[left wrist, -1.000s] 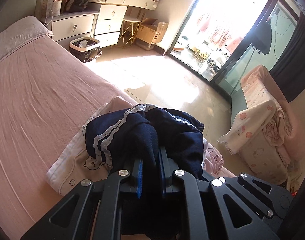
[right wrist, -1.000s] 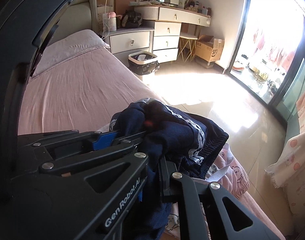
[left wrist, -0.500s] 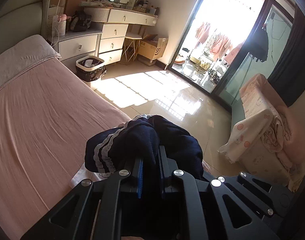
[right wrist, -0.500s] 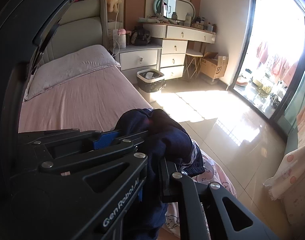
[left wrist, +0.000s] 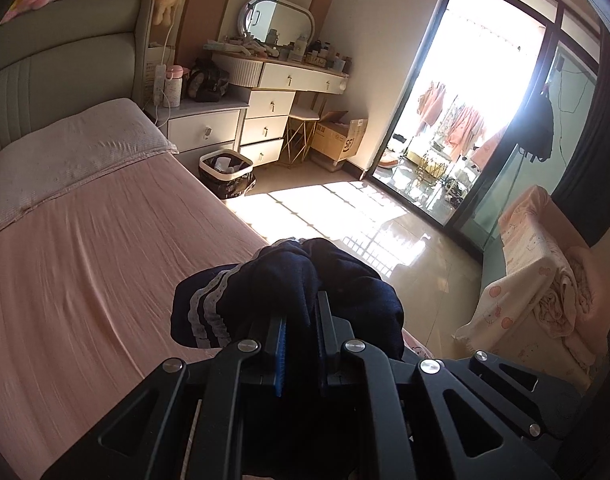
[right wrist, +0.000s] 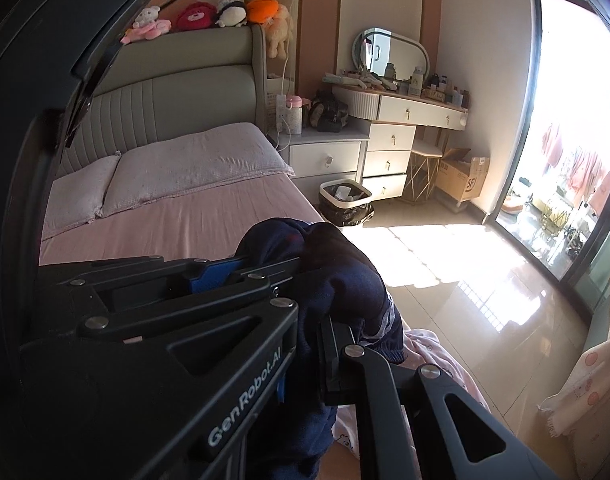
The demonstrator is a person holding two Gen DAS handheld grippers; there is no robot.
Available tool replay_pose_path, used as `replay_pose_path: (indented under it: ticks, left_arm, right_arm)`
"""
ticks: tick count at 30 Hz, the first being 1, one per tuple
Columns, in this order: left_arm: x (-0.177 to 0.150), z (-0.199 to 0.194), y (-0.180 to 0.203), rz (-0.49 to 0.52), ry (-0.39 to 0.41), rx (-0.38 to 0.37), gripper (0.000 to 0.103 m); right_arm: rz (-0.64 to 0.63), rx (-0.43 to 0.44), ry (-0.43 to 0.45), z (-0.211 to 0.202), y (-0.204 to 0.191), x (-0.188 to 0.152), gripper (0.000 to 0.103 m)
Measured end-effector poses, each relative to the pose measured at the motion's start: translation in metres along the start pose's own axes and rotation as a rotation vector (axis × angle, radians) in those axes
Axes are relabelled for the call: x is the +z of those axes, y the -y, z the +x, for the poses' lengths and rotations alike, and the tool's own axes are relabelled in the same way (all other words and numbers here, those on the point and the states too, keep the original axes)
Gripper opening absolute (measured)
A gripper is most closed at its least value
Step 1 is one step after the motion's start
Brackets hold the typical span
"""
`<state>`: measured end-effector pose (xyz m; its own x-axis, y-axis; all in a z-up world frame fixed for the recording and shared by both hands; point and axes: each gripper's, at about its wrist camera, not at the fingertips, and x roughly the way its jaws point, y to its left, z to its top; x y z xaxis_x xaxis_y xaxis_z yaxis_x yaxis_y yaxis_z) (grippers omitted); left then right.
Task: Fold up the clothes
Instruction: 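Lift the navy shorts off the pile with the left gripper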
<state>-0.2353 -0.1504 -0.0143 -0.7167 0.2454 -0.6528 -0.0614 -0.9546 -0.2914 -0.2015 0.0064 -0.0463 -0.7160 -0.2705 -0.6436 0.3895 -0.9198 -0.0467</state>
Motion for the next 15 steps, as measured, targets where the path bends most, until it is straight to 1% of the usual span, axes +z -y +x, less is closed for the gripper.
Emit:
replay_pose_path:
  ticks: [4,7,10,15]
  left_arm:
    - [-0.001,-0.025,-0.029,-0.025,0.025,0.045,0.008]
    - [-0.006,-0.048,-0.052,-0.053,0.061,0.079,0.008]
    - [-0.012,-0.067,-0.074,-0.070,0.078,0.102,0.009]
    - [-0.018,-0.094,-0.110,-0.100,0.084,0.109,0.009]
  right_arm:
    - [-0.016,0.047,0.021,-0.006,-0.036,0.007,0.008]
    - [-0.022,0.084,0.045,-0.011,-0.064,0.008,0.008]
    - [-0.038,0.109,0.055,-0.016,-0.095,0.009,0.008]
    - [-0.071,0.179,0.052,-0.022,-0.145,0.008,0.008]
